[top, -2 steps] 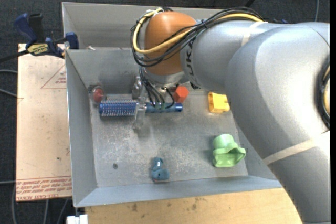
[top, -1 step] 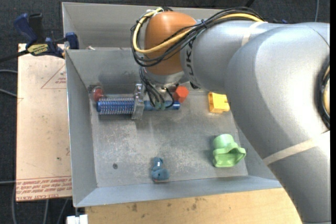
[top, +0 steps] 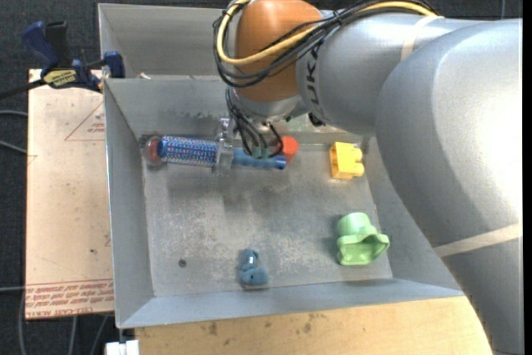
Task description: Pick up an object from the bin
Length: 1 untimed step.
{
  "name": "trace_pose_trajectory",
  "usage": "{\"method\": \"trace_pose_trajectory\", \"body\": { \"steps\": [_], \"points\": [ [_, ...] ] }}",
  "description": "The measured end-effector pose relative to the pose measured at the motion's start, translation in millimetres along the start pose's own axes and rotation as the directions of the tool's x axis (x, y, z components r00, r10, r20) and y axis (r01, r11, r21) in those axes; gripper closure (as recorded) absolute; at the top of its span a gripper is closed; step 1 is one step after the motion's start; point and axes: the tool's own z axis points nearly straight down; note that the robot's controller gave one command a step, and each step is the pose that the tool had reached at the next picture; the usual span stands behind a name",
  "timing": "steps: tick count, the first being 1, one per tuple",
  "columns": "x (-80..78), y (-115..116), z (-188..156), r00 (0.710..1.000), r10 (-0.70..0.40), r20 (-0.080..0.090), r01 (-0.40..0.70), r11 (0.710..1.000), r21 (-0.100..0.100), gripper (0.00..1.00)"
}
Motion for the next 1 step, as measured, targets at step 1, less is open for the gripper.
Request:
{"method": "trace_pose_trajectory", "body": {
  "steps": [1],
  "points": [
    [-0.2, 0.1, -8.2, 1.000, 0.000, -0.003, 0.000, 1.000, 0.001, 1.00]
  ]
}}
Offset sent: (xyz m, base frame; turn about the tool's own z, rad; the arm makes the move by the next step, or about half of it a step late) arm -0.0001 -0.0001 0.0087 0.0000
